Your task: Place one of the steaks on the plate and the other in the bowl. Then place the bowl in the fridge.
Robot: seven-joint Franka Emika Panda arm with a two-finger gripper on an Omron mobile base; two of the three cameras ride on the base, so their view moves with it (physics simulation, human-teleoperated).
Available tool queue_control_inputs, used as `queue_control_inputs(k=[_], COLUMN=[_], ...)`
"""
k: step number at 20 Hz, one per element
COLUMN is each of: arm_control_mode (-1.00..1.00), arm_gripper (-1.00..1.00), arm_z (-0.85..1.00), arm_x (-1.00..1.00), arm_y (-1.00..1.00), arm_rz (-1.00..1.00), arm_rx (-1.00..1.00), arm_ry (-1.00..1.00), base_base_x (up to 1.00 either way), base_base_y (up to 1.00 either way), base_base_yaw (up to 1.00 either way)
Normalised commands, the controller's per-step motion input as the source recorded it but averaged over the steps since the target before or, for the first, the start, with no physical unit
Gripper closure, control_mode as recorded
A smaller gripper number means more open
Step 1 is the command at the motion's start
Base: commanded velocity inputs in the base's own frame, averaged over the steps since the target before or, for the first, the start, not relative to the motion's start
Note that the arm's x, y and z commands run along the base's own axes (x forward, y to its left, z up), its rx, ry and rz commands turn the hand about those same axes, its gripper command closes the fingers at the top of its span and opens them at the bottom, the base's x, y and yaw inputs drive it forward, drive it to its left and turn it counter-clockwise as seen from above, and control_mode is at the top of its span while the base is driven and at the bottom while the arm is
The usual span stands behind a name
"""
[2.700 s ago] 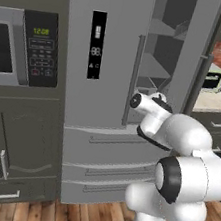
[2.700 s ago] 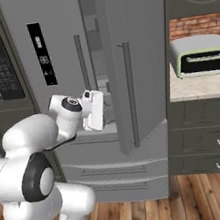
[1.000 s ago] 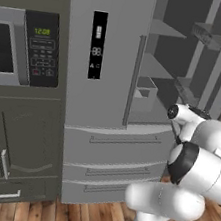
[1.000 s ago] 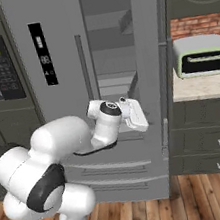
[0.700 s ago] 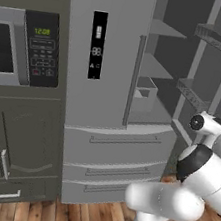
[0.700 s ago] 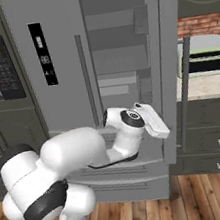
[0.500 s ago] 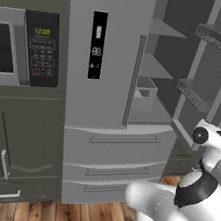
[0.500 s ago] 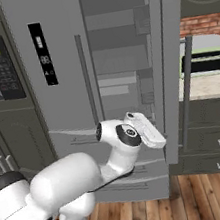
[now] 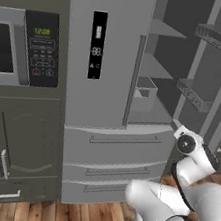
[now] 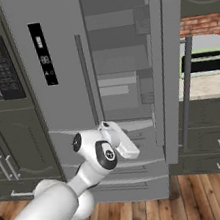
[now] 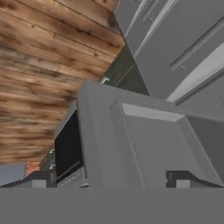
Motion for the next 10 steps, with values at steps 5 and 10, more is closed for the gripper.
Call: queue_control_inputs(k=[5, 10], arm_control_mode=[-1.0, -1.0], arm_gripper=[-1.0, -1.0], arm_z=[0.0, 0.0], arm_x=[0.07, 0.07], arm_y=[0.74, 0.6], arm_rz=[-0.21, -0.22], arm_rx=[0.69, 0.71], arm_ry=[0.0, 0.0], base_base_x=[0.0, 0.0], base_base_y=[0.0, 0.0], base_base_yaw=[0.0, 0.0])
